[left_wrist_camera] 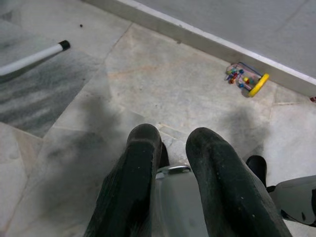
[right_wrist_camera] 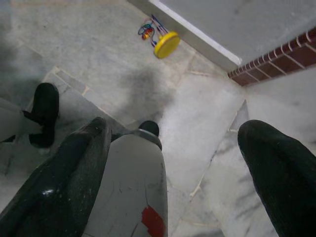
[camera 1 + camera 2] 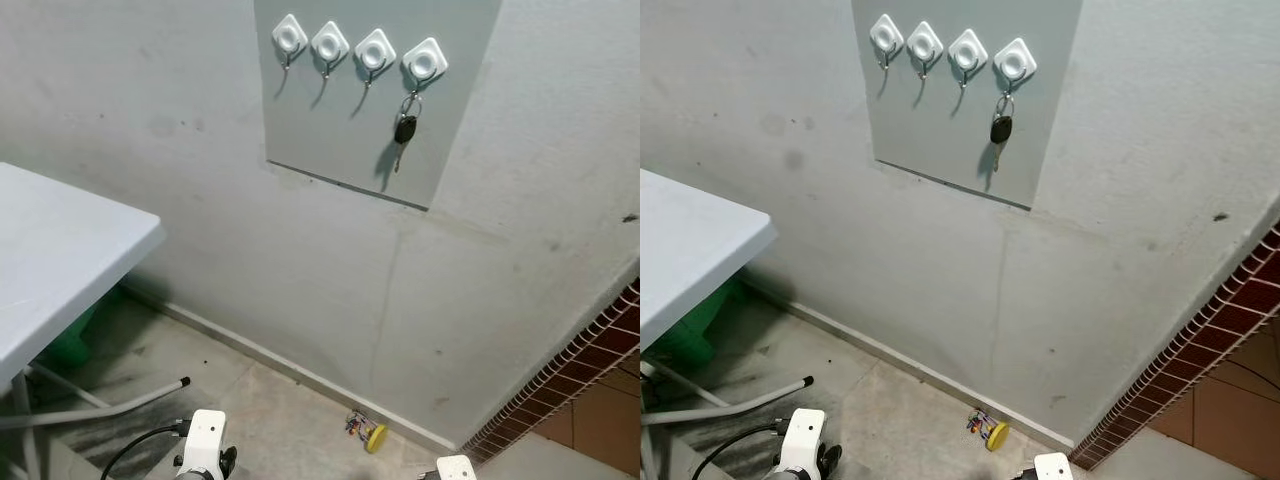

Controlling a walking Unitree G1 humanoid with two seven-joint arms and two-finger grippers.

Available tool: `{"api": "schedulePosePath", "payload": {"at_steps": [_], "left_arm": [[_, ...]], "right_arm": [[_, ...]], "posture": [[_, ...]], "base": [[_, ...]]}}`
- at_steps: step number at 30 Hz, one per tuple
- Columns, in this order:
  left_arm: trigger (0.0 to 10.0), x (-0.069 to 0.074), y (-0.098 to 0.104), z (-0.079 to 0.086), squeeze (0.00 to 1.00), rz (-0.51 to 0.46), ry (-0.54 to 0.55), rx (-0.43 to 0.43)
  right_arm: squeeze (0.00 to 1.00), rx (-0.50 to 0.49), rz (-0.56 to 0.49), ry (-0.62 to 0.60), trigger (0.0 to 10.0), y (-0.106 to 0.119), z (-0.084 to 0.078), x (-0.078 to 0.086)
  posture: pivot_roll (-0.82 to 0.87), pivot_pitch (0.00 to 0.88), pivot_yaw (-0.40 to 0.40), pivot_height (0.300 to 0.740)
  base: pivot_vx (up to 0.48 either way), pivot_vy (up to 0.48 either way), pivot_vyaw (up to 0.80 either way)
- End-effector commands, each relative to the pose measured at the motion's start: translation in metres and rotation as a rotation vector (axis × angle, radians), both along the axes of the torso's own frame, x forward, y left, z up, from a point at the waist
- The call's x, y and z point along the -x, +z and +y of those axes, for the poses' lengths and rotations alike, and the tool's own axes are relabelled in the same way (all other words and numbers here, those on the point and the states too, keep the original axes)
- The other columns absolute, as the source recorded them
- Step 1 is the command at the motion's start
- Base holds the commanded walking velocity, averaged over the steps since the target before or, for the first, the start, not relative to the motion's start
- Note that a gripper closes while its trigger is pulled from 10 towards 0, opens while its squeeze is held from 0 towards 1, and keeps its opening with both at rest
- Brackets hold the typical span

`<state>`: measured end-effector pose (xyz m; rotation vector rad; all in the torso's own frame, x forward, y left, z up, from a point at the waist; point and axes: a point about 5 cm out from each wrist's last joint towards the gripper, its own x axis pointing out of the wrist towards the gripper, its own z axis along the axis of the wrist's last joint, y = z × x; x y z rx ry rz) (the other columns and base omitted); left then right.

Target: Hang keys on a hook

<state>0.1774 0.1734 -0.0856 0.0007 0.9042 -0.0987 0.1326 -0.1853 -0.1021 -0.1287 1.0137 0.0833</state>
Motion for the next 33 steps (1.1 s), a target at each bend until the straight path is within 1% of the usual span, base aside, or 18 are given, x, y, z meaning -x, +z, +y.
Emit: {"api": "schedulePosePath", "payload": {"at_steps": [1,13,23,33], "left_arm": [[10.0,0.0004,-0.0002,0.0026,0.00,0.012,-0.009,-0.007],[10.0,-0.0026,0.0010,0.0027,0.00,0.007,0.010,0.002],[10.0,0.0006,-0.0005,0.0022,0.00,0.013,0.000,-0.006],[10.0,0.0038,-0.0021,0.0026,0.00,0.025,0.014,-0.006]], "right_arm": [[0.00,0.015,0.029,0.017,10.0,-0.0025,-0.0011,0.0071],[0.00,0.027,0.032,0.040,10.0,-0.0021,-0.0032,0.0064],[0.00,0.030,0.031,0.061,10.0,-0.0016,-0.0034,0.0051],[0.00,0.030,0.031,0.071,10.0,-0.0014,-0.0034,0.0045]], "posture": [[-0.11,0.000,0.002,0.740],[-0.10,0.000,-0.009,0.740],[-0.10,0.000,-0.015,0.740],[-0.09,0.000,-0.020,0.740]], "base": [[0.000,0.000,0.80],[0.000,0.000,0.80],[0.000,0.000,0.80],[0.000,0.000,0.80]]}}
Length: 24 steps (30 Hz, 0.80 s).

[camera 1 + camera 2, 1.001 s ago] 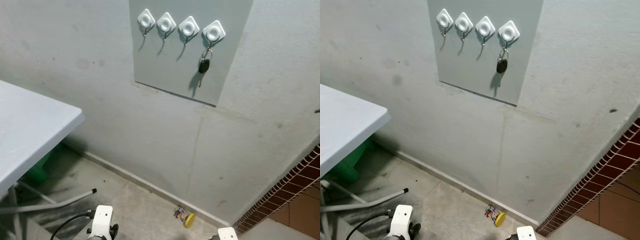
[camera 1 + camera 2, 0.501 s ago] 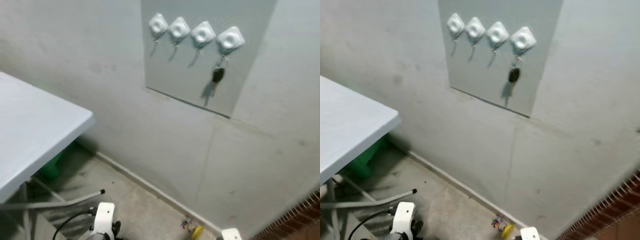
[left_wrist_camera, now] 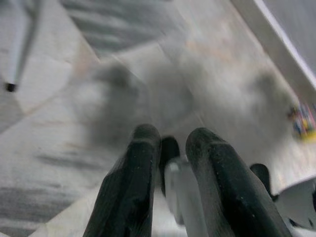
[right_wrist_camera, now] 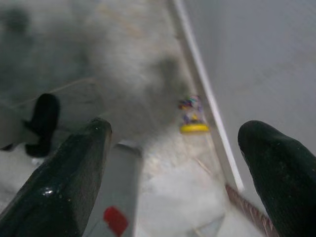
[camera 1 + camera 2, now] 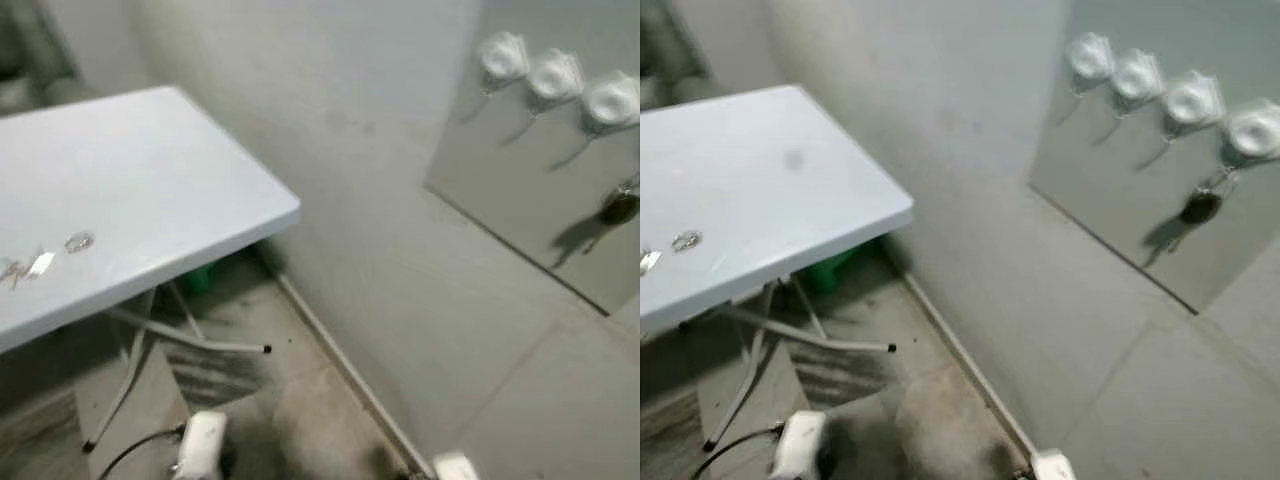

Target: Hang keys on a hook

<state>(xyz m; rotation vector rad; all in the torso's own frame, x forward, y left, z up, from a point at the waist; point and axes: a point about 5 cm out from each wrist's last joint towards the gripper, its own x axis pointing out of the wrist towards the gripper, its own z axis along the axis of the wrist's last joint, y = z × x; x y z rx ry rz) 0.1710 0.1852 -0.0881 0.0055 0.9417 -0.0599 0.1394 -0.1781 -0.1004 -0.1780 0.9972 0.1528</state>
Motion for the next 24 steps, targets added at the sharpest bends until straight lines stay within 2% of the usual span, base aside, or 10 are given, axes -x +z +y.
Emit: {"api": "schedulePosePath", "payload": {"at_steps": [1,20,22,24], "left_arm": [[10.0,-0.0025,0.0003,-0.0091,0.00,-0.011,-0.016,0.016],[10.0,0.0038,-0.0025,-0.0061,0.00,0.016,0.018,0.021],[10.0,0.0040,-0.0026,-0.0059,0.00,0.016,0.019,0.022],[10.0,0.0045,-0.0028,-0.0053,0.00,0.018,0.024,0.024]], "right_arm": [[0.00,0.023,0.042,-0.011,10.0,-0.0030,-0.0106,0.0111],[0.00,0.015,0.045,-0.008,10.0,-0.0039,-0.0100,0.0142],[0.00,0.004,0.039,-0.022,10.0,-0.0036,-0.0099,0.0137],[0.00,-0.034,0.025,-0.086,10.0,-0.0025,-0.0109,0.0114]], "posture": [[-0.09,0.000,-0.020,0.740],[-0.08,0.000,-0.023,0.740],[-0.08,0.000,-0.023,0.740],[-0.08,0.000,-0.022,0.740]], "base": [[0.000,0.000,0.80],[0.000,0.000,0.80],[0.000,0.000,0.80],[0.000,0.000,0.00]]}}
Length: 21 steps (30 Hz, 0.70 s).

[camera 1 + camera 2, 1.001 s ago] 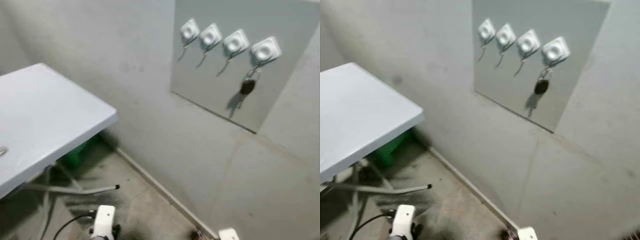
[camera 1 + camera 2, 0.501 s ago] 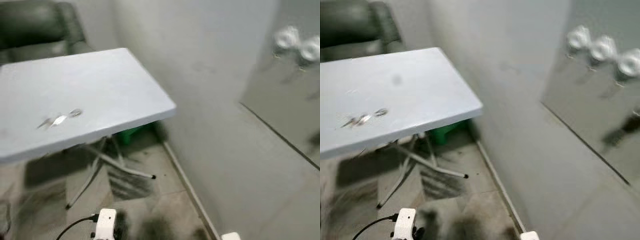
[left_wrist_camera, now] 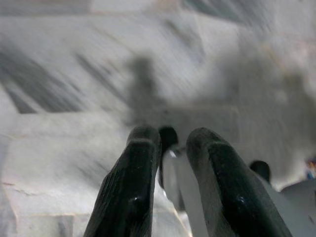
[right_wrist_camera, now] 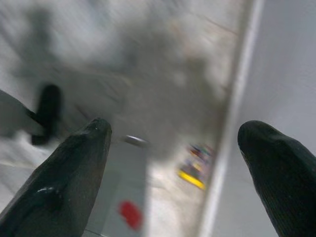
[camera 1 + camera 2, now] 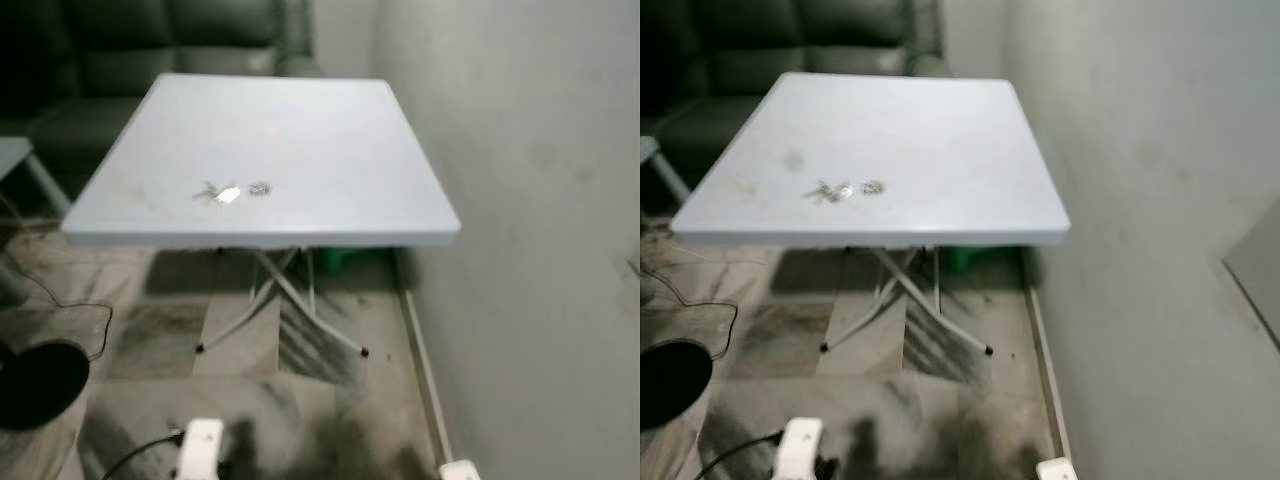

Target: Hang keys on a hook

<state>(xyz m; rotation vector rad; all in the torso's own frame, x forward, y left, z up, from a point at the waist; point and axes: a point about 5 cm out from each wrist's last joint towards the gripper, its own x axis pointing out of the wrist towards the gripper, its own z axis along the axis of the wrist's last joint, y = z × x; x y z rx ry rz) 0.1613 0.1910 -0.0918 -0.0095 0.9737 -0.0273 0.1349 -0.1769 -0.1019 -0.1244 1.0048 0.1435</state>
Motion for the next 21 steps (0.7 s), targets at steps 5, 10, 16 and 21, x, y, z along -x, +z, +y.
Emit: {"api": "schedulePosePath", "payload": {"at_steps": [5,10,16,21], "left_arm": [[10.0,-0.0048,0.0009,-0.0106,0.00,-0.015,-0.004,0.030],[10.0,-0.0052,0.0012,-0.0097,0.00,-0.017,0.004,0.036],[10.0,-0.0051,0.0012,-0.0093,0.00,-0.017,0.008,0.038],[10.0,-0.0055,0.0013,-0.0095,0.00,-0.018,0.010,0.041]], "right_arm": [[0.00,0.009,0.014,-0.040,10.0,-0.0010,-0.0118,0.0071],[0.00,0.008,0.016,-0.042,10.0,-0.0013,-0.0114,0.0077],[0.00,0.003,0.021,-0.047,10.0,-0.0018,-0.0111,0.0094],[0.00,0.001,0.022,-0.049,10.0,-0.0020,-0.0112,0.0102]], "posture": [[-0.08,0.000,-0.022,0.740],[-0.08,0.000,-0.020,0.740],[-0.08,0.000,-0.020,0.740],[-0.08,0.000,-0.020,0.740]], "base": [[0.000,0.000,0.00],[0.000,0.000,0.00],[0.000,0.334,0.00],[0.000,0.390,0.00]]}}
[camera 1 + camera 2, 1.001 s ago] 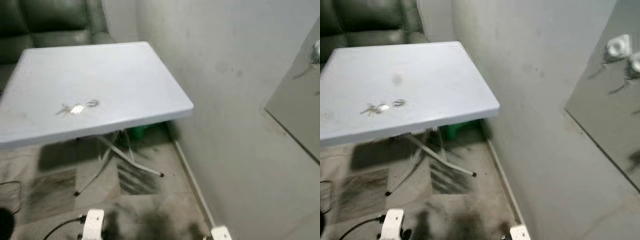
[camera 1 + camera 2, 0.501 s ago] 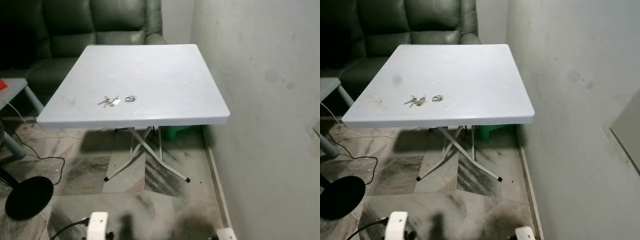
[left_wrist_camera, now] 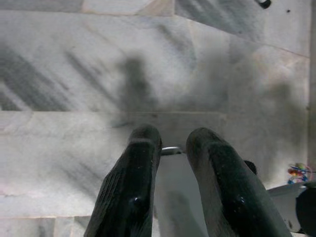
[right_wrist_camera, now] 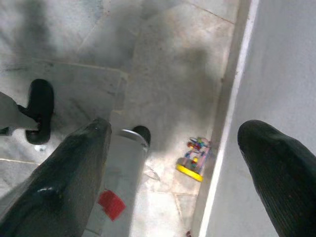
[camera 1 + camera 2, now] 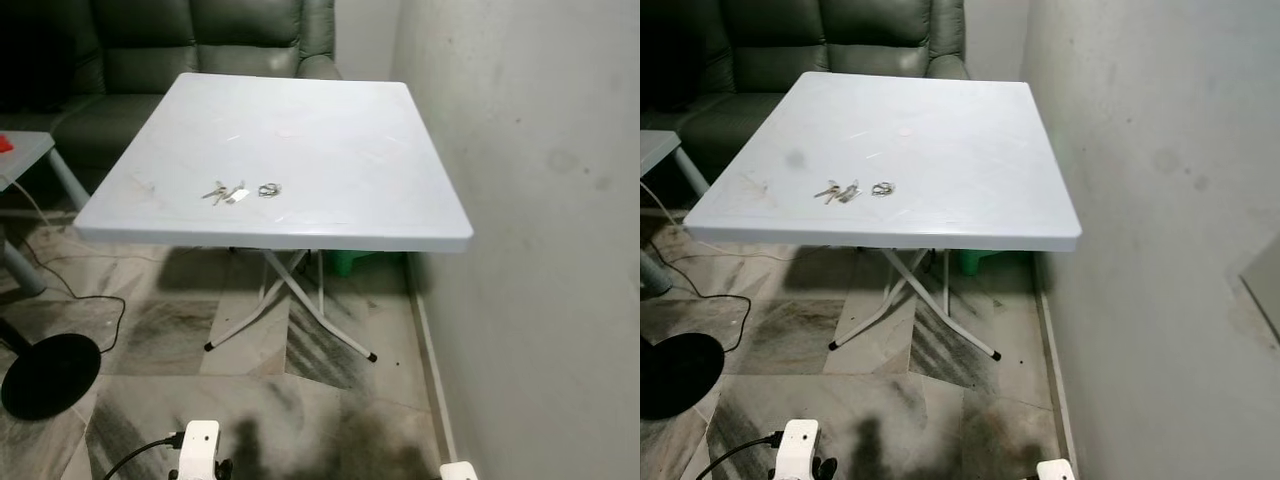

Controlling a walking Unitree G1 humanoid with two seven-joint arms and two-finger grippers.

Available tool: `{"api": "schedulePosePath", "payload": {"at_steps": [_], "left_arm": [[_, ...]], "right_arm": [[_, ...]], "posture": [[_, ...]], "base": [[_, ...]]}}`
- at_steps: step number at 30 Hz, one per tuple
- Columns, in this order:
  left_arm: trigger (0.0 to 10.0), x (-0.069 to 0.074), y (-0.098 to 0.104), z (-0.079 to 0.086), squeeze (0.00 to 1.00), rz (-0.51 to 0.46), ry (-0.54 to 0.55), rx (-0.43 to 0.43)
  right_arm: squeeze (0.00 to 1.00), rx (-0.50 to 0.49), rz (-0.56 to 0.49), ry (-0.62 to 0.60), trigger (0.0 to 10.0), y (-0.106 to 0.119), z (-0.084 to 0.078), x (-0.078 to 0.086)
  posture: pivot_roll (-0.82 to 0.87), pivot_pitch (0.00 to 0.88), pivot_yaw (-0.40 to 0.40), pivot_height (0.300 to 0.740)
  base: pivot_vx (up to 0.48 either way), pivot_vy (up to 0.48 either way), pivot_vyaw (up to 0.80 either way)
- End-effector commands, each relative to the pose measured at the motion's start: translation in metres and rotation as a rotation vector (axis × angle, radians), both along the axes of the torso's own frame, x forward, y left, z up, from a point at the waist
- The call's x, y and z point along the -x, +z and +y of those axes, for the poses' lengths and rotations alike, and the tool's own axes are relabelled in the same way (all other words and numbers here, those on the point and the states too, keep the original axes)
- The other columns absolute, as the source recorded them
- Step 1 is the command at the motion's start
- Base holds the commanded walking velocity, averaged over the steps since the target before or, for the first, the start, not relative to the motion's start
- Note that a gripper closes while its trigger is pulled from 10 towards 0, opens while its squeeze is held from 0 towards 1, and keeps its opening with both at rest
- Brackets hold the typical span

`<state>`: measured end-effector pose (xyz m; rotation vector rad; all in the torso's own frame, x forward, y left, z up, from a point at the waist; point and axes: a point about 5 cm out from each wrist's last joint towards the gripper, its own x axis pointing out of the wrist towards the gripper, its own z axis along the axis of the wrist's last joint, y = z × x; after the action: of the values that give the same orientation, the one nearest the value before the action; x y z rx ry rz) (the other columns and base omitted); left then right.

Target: Hang keys on a hook

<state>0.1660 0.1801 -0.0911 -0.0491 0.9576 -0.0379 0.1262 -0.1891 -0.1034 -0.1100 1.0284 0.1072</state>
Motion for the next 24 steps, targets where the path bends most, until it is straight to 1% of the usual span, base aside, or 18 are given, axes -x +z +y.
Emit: {"api": "schedulePosePath", "payload": {"at_steps": [1,24], "left_arm": [[10.0,-0.0010,0.0006,0.0013,0.00,-0.003,0.001,0.003],[10.0,-0.0046,0.0023,0.0025,0.00,-0.012,0.009,0.003]], "right_arm": [[0.00,-0.006,0.000,-0.012,10.0,-0.0005,0.0011,0.0015],[0.00,-0.018,0.002,-0.025,10.0,-0.0010,0.0034,0.0021]], "posture": [[-0.09,0.000,-0.018,0.740],[-0.08,0.000,-0.019,0.740]], "base": [[0.000,0.405,0.00],[0.000,0.448,0.00]]}}
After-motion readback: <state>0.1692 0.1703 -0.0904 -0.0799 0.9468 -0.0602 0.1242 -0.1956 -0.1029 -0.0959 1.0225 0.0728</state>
